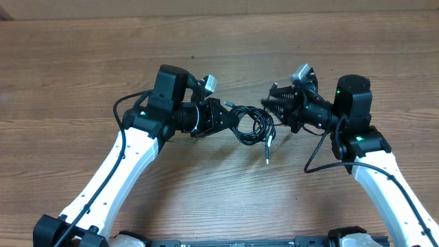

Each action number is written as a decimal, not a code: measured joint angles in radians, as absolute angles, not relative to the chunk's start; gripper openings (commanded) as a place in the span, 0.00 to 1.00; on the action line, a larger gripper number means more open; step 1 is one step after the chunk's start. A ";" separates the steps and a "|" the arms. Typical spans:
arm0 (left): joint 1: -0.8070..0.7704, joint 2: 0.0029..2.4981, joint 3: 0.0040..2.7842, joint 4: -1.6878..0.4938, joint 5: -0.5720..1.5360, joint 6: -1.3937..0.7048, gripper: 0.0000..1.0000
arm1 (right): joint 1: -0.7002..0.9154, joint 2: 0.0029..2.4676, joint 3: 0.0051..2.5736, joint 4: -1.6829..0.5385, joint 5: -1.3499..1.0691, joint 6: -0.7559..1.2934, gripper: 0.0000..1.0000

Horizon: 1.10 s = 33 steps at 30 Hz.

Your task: Untangle cables

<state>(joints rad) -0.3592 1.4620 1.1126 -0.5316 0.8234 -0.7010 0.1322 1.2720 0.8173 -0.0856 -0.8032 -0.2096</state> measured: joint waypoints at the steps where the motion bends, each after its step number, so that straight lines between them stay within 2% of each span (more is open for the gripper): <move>1: -0.358 1.462 1.113 -0.532 0.822 -0.701 0.04 | 0.132 1.272 0.817 -0.105 -0.802 -0.211 0.62; 2: -0.357 1.462 1.113 -0.531 0.821 -0.701 0.04 | 0.132 1.272 0.817 -0.122 -0.801 -0.212 0.65; 7: -0.338 1.462 1.113 -0.530 0.822 -0.700 0.04 | 0.131 1.272 0.817 -0.197 -0.833 -0.239 0.65; 13: -0.326 1.462 1.113 -0.520 0.843 -0.699 0.04 | 0.131 1.272 0.817 -0.234 -0.902 -0.292 0.56; 19: -0.326 1.462 1.113 -0.516 0.852 -0.699 0.04 | 0.131 1.272 0.817 -0.241 -0.953 -0.311 0.52; 23: -0.326 1.462 1.113 -0.507 0.855 -0.700 0.04 | 0.131 1.272 0.817 -0.256 -0.969 -0.315 0.52; 28: -0.326 1.462 1.113 -0.477 0.872 -0.700 0.04 | 0.131 1.272 0.817 -0.289 -0.981 -0.337 0.59; 33: -0.318 1.462 1.113 -0.471 0.889 -0.700 0.04 | 0.131 1.272 0.817 -0.292 -0.984 -0.353 0.57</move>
<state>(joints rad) -0.3183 1.4620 1.1126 -0.4713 0.8890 -0.6998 0.1314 1.2720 0.8173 -0.2920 -0.9844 -0.3534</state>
